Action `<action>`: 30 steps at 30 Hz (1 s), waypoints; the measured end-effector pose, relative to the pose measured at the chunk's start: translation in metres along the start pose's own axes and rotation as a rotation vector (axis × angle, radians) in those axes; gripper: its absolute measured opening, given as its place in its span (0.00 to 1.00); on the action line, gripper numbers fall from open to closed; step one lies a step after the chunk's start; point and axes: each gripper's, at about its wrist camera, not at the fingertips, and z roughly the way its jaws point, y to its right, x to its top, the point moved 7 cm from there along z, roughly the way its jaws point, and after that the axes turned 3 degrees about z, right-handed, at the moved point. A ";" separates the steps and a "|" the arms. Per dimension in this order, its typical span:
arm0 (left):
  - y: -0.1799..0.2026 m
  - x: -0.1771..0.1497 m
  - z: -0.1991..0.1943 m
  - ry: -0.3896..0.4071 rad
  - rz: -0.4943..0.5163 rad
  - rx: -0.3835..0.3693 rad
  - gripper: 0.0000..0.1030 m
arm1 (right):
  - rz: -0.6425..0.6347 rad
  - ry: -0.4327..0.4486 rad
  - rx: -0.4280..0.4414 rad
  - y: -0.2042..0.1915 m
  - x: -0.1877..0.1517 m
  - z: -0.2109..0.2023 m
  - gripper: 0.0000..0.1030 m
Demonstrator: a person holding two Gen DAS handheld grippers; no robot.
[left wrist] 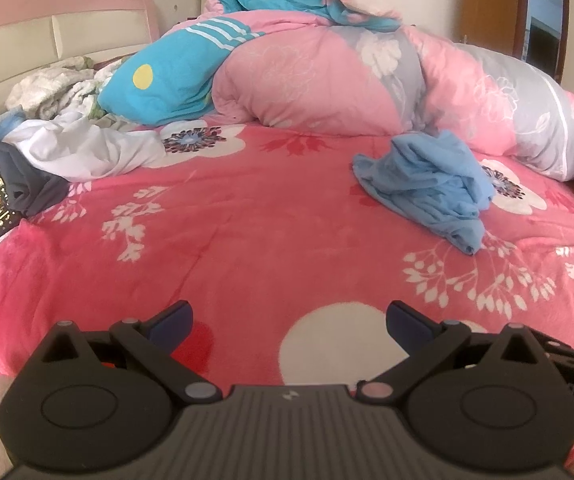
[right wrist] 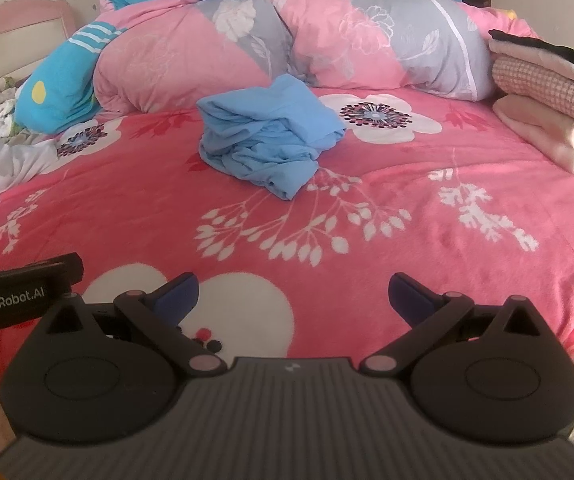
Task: Fold clothes
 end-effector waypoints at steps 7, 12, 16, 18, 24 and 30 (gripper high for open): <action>-0.002 -0.001 0.000 -0.005 -0.005 -0.001 1.00 | -0.002 -0.002 0.002 -0.001 0.000 0.000 0.99; -0.002 -0.002 0.000 -0.005 -0.004 -0.005 1.00 | -0.004 -0.003 0.004 -0.002 0.000 -0.001 0.99; -0.002 -0.002 0.001 -0.006 -0.005 -0.006 1.00 | -0.005 -0.005 0.003 -0.003 -0.001 0.000 0.99; -0.002 -0.002 0.001 -0.007 -0.006 -0.006 1.00 | -0.006 -0.006 0.003 -0.003 0.000 0.000 0.99; -0.002 -0.003 0.002 -0.011 -0.006 -0.007 1.00 | -0.007 -0.010 0.001 -0.004 -0.002 0.001 0.99; -0.004 -0.004 0.004 -0.013 -0.012 -0.013 1.00 | -0.010 -0.014 -0.006 -0.006 -0.002 0.003 0.99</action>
